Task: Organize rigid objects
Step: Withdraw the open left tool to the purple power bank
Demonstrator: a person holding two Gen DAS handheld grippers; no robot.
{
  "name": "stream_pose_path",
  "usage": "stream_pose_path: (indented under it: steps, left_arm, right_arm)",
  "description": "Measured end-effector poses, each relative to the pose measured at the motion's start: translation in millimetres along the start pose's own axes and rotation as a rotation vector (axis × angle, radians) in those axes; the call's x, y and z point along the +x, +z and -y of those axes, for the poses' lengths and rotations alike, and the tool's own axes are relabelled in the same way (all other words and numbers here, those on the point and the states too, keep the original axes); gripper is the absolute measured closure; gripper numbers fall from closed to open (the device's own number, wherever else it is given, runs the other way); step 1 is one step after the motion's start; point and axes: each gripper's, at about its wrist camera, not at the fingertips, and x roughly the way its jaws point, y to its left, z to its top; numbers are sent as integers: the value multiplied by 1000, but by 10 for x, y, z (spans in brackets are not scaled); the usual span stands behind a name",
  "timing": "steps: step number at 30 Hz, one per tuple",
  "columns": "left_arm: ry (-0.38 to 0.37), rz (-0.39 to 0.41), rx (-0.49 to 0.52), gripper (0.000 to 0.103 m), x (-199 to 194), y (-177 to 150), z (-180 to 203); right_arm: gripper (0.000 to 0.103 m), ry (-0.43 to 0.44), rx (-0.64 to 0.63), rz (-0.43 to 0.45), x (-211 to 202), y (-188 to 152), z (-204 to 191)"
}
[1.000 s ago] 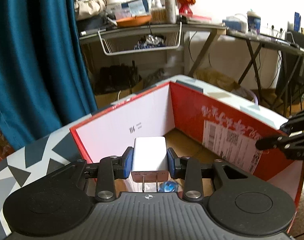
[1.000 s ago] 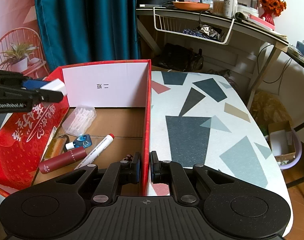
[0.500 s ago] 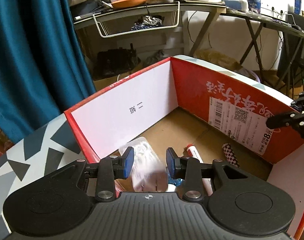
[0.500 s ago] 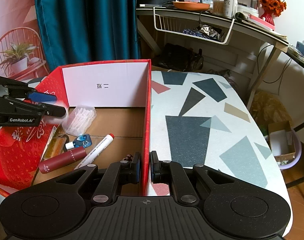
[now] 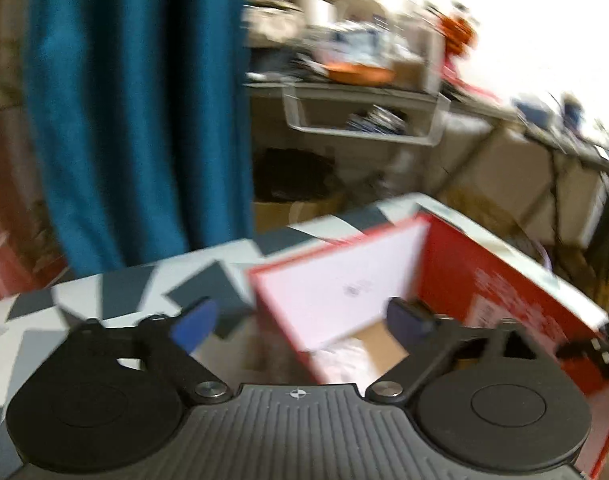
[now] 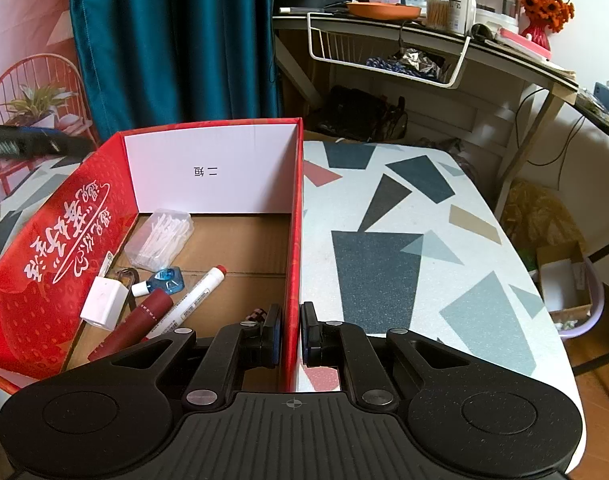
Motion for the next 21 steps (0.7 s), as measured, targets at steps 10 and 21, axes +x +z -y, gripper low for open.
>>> stream_pose_path:
  steps: [10, 21]
  left_arm:
    - [156, -54, -242, 0, 104, -264, -974]
    - [223, -168, -294, 0, 557, -579, -1310]
  right_arm:
    - [94, 2, 1, 0, 5, 2, -2]
    - [94, -7, -14, -9, 6, 11, -31]
